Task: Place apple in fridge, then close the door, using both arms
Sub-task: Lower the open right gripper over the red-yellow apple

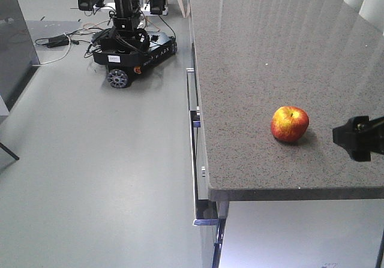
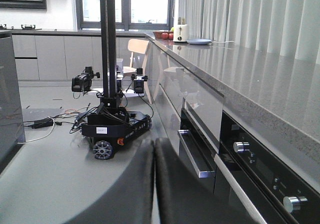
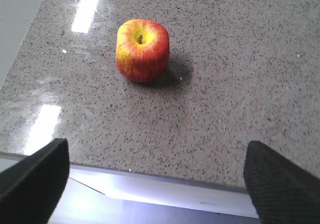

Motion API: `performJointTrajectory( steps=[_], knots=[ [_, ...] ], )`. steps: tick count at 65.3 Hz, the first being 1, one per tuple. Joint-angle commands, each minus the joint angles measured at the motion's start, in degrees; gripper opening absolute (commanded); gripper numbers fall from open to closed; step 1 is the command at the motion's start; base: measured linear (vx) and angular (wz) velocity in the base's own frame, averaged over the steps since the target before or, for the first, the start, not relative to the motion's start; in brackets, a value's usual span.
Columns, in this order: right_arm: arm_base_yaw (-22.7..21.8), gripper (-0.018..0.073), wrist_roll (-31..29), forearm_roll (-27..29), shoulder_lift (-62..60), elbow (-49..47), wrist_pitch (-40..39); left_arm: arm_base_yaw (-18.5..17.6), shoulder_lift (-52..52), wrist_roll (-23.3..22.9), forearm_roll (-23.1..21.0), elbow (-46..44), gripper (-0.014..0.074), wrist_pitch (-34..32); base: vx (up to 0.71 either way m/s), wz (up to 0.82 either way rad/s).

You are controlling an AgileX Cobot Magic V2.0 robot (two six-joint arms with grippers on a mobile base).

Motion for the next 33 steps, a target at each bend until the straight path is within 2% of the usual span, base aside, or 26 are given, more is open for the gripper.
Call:
performJointTrajectory(
  steps=[1,15,25,33],
  knots=[
    [-0.4,0.0666,-2.7,1.9,2.2,-4.1,-2.3,-0.3,-0.8,-0.2,-0.4,1.6,-0.0006,-4.2,0.0,0.0],
    [-0.4,0.0652,-7.2,6.2,10.9,-11.1,0.2,-0.3,-0.8,-0.2,-0.4,1.6,-0.0006,-4.2,0.0,0.0],
    [-0.4,0.065,-7.1,7.1,18.3,-16.4,1.7,-0.3,-0.8,-0.2,-0.4,1.6,-0.0006,-4.2,0.0,0.0],
    [-0.4,0.0644,-6.9,10.7,23.9,-21.1,4.0,-0.3,-0.8,-0.2,-0.4,1.6,-0.0006,-4.2,0.0,0.0]
  ],
)
